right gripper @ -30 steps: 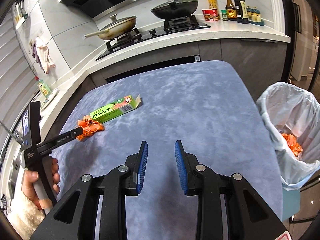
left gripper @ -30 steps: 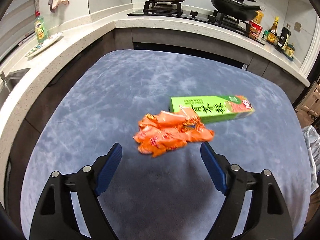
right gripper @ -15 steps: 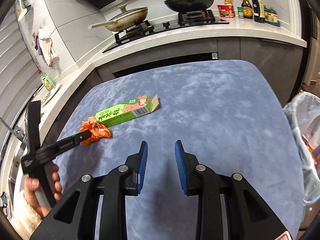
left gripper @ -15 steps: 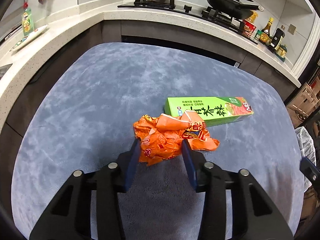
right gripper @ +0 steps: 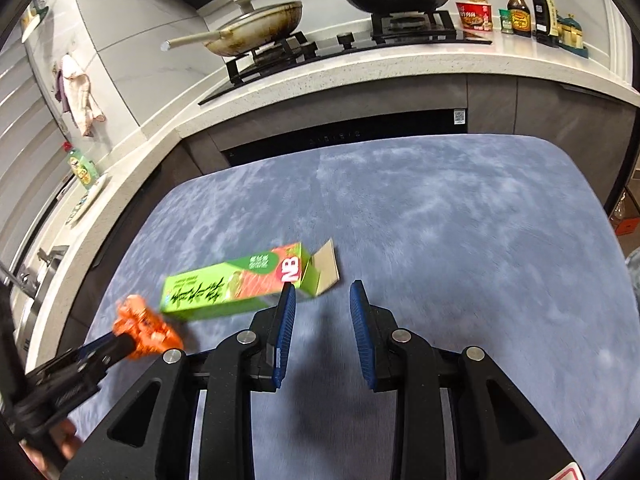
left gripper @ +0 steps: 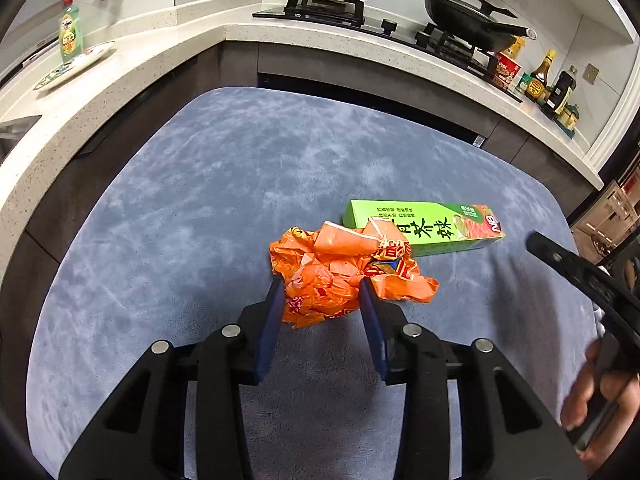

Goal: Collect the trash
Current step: 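Grasp the green box with the right gripper while the left gripper holds the wrapper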

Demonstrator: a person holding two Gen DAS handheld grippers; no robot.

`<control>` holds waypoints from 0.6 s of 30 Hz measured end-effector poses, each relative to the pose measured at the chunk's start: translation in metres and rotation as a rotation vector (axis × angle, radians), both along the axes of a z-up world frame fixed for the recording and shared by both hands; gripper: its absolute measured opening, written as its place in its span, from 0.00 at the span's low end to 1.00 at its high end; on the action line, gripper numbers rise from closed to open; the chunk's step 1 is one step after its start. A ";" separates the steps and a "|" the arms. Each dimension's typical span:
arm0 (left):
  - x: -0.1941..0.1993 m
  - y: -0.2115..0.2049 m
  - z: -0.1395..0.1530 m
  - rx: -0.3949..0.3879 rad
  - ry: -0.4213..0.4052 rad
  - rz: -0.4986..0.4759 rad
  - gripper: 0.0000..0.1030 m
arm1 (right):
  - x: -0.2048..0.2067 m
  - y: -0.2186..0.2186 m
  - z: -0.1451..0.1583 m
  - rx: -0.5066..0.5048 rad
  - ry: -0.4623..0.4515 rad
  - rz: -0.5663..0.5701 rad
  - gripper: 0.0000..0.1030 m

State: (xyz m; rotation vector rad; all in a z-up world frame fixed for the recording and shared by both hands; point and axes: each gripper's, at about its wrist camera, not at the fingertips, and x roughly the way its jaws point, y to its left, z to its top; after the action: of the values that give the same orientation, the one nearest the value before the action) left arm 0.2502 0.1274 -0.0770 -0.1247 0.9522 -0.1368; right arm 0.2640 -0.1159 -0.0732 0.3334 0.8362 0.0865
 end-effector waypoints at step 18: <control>0.006 -0.004 0.002 0.042 -0.007 0.027 0.35 | 0.032 -0.008 -0.027 0.053 0.029 0.004 0.22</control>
State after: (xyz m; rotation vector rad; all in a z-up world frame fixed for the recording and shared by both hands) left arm 0.2565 0.1229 -0.0747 -0.0984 0.9453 -0.0922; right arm 0.2961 -0.1237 -0.1000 0.3833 0.8641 0.1083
